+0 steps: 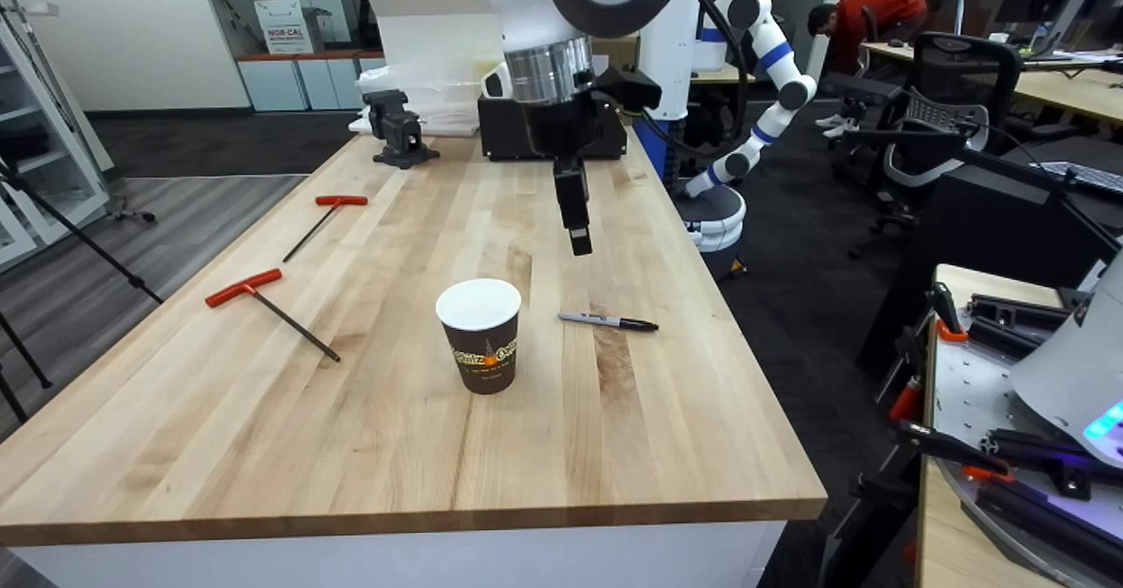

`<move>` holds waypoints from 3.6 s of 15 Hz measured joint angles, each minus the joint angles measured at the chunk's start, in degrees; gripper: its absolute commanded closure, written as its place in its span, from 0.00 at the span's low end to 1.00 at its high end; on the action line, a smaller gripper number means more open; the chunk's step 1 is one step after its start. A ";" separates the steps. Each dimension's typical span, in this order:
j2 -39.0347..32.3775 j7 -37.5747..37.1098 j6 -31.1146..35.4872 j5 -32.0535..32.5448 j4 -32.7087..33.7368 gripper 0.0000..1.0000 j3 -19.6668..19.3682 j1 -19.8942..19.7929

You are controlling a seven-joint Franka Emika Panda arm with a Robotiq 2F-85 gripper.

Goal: Move the cup to the left side of the black sharpie and put the sharpie in it

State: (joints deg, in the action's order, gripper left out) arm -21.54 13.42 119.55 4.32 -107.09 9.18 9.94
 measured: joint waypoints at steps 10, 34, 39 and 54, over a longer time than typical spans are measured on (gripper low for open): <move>-1.37 -1.62 19.74 1.18 -12.83 0.00 -1.06 -0.33; -3.50 -4.72 25.45 5.38 -15.22 0.33 -0.90 0.12; -3.95 -4.72 25.45 5.38 -15.12 0.66 -0.70 0.33; -3.78 -2.74 23.58 5.77 -13.97 0.95 -0.70 0.34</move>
State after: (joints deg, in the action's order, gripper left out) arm -25.32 10.68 143.12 10.09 -121.07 8.48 10.27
